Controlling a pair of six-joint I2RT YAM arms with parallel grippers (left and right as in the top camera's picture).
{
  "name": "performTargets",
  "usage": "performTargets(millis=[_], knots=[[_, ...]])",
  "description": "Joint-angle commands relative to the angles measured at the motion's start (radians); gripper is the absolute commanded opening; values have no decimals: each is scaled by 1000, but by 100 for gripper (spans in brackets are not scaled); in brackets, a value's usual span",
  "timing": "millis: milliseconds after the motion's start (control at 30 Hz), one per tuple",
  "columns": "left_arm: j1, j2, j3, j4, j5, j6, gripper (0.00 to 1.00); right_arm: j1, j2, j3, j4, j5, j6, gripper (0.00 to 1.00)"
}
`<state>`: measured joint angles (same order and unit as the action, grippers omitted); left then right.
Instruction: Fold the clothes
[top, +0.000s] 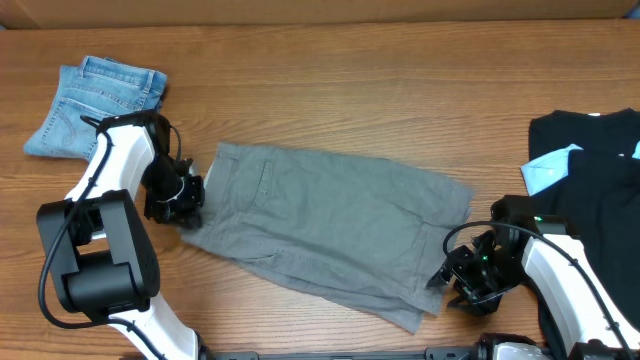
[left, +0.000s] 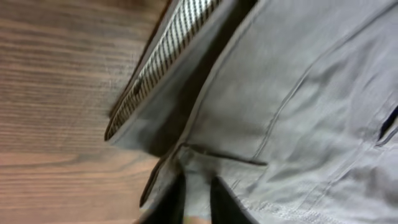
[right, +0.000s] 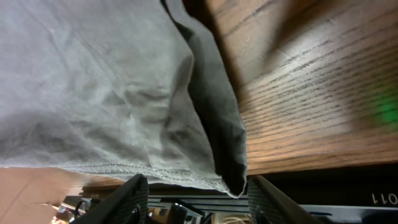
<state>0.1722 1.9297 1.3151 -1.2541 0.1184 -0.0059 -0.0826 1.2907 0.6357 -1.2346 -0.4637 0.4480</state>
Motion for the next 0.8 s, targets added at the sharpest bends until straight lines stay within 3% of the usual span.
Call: performTargets(millis=[0, 100, 200, 267, 300, 433, 567, 700, 767], knots=[[5, -21, -6, 15, 13, 3, 4, 4, -14, -7, -5, -11, 2, 55], [5, -21, -6, 29, 13, 3, 4, 4, -14, -7, -56, -40, 1, 49], [4, -21, -6, 39, 13, 3, 4, 6, -14, -7, -79, -48, -7, 31], [4, -21, -6, 42, 13, 3, 4, 17, -18, -7, -62, -73, -11, 12], [4, -21, -6, 43, 13, 3, 4, 27, -21, -7, -53, -90, -18, 10], [5, -21, -6, 46, 13, 3, 4, 114, -54, -7, -25, -126, -21, 8], [5, -21, -6, 55, 13, 3, 4, 227, -118, -5, 56, -95, 101, 8], [5, -21, -6, 55, 13, 3, 15, 311, -200, -5, 128, 0, 242, 15], [5, -21, -6, 58, 14, 2, 27, 315, -216, -5, 189, 14, 293, 15]])
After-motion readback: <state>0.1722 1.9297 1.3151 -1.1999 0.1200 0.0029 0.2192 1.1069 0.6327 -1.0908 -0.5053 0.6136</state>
